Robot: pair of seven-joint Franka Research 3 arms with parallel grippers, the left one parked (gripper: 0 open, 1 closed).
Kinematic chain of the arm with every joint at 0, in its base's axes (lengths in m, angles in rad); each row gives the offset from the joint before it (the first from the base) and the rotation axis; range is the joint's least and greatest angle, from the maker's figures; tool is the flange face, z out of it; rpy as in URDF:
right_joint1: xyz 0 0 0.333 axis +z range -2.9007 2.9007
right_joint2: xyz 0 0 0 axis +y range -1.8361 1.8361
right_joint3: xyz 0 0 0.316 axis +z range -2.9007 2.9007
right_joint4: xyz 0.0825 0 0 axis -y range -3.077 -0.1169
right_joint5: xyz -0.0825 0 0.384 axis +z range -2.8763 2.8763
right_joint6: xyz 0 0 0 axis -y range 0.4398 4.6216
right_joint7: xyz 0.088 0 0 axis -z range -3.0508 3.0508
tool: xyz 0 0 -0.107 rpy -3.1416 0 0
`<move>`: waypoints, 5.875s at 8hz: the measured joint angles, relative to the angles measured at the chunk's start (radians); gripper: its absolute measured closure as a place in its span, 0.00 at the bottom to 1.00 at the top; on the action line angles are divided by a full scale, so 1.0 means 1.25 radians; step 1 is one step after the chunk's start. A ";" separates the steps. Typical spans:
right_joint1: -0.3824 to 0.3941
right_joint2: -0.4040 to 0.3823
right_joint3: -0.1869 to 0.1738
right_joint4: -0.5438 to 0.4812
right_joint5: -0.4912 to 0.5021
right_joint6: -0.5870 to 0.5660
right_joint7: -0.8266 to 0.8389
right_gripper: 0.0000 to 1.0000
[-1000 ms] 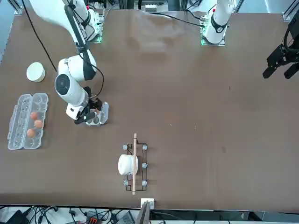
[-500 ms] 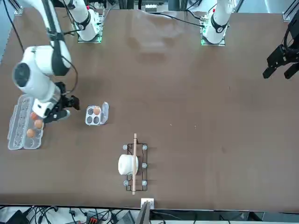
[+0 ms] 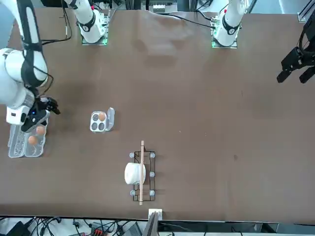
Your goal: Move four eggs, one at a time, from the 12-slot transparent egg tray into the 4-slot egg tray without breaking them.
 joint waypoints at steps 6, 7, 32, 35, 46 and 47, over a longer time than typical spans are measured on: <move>-0.095 0.141 0.001 0.067 0.004 0.116 -0.489 0.00; -0.102 0.156 0.001 0.068 0.004 0.126 -0.528 0.00; -0.164 0.273 0.013 0.147 0.120 0.128 -0.736 0.42; -0.160 0.224 0.013 0.163 0.125 0.039 -0.661 0.42; 0.094 0.071 0.027 0.121 0.057 -0.266 0.373 0.42; 0.130 0.070 0.027 0.119 0.057 -0.240 0.455 0.42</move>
